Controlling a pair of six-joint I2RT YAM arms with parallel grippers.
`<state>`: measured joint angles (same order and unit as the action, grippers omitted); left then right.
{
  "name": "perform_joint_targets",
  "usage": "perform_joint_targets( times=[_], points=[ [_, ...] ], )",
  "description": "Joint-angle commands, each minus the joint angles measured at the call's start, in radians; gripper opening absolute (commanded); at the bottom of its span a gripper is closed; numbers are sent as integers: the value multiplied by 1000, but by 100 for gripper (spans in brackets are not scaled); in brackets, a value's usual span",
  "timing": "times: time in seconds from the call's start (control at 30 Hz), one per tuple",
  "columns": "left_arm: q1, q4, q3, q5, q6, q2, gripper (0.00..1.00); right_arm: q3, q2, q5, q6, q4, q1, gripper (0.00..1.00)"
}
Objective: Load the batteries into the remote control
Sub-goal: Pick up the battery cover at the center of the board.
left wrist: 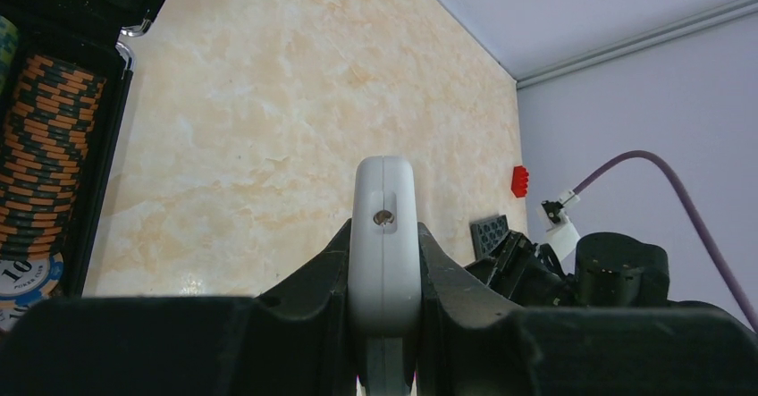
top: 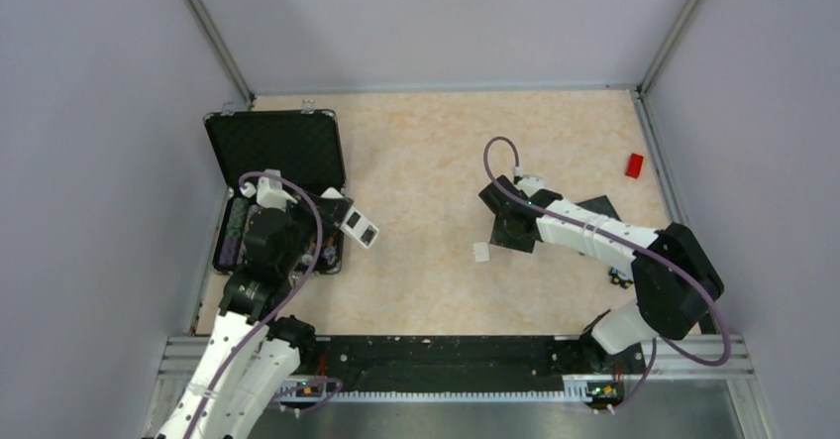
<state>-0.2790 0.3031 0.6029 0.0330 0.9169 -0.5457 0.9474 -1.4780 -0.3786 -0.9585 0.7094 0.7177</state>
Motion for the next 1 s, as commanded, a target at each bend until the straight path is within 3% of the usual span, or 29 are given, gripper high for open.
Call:
perform_joint_targets(
  times=[0.0,0.07,0.13,0.47,0.7,0.83,0.9,0.97],
  points=[
    [3,-93,-8,17,-14,1,0,-28,-15,47,239,-38,-38,38],
    [3,-99,-8,22,-15,-3,0,-20,-48,80,251,-41,-38,27],
    [3,-103,-7,22,-15,-7,0,-11,-75,110,262,-55,-36,23],
    [3,-123,-16,21,-13,-12,0,76,-192,207,296,-69,32,21],
    [3,-146,-24,18,-7,-21,0,98,-177,198,321,-91,49,23],
    [4,-151,-23,16,-10,-27,0,93,-116,196,364,-48,49,30],
    [3,-152,-22,15,-11,-32,0,77,-85,228,442,-61,49,44],
    [4,-159,-20,16,-12,-41,0,64,-82,275,554,-90,49,66]
  ],
)
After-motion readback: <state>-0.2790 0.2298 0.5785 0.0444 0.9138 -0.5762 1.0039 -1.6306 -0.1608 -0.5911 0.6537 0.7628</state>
